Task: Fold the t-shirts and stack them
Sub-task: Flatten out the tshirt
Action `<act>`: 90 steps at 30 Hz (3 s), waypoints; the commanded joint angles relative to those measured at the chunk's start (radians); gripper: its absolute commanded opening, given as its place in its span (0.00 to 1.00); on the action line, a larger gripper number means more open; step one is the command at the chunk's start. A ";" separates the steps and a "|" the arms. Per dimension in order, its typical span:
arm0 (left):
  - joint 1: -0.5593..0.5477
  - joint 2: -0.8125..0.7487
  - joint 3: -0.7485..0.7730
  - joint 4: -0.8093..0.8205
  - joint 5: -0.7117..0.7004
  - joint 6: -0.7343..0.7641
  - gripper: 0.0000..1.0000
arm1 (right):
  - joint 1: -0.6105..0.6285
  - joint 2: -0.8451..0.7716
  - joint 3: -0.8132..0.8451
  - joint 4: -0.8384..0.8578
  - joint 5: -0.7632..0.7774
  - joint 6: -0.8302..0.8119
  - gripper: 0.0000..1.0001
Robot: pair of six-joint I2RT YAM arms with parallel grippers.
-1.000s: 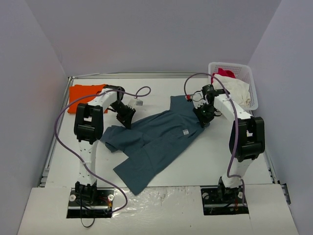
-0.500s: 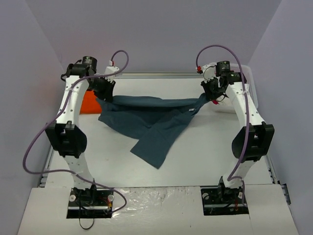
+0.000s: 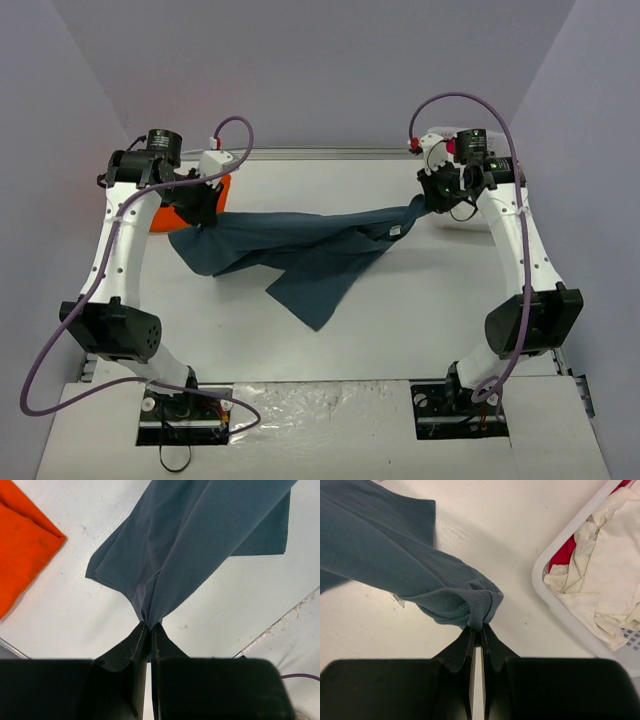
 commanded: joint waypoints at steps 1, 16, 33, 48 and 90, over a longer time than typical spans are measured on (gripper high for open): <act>0.006 -0.097 -0.036 -0.016 -0.025 -0.010 0.02 | -0.007 -0.103 -0.040 -0.057 -0.016 -0.032 0.00; 0.022 -0.492 -0.141 0.110 0.119 -0.126 0.02 | -0.007 -0.552 -0.105 -0.160 -0.145 -0.070 0.00; 0.020 -0.494 -0.201 0.159 0.047 -0.122 0.02 | -0.006 -0.497 -0.127 -0.113 -0.145 -0.081 0.00; 0.028 -0.018 -0.042 0.358 -0.041 -0.252 0.02 | -0.007 0.225 0.399 -0.026 -0.065 0.088 0.00; 0.094 -0.292 -0.518 0.208 0.183 0.203 0.79 | -0.032 -0.203 -0.227 -0.134 -0.213 -0.139 0.84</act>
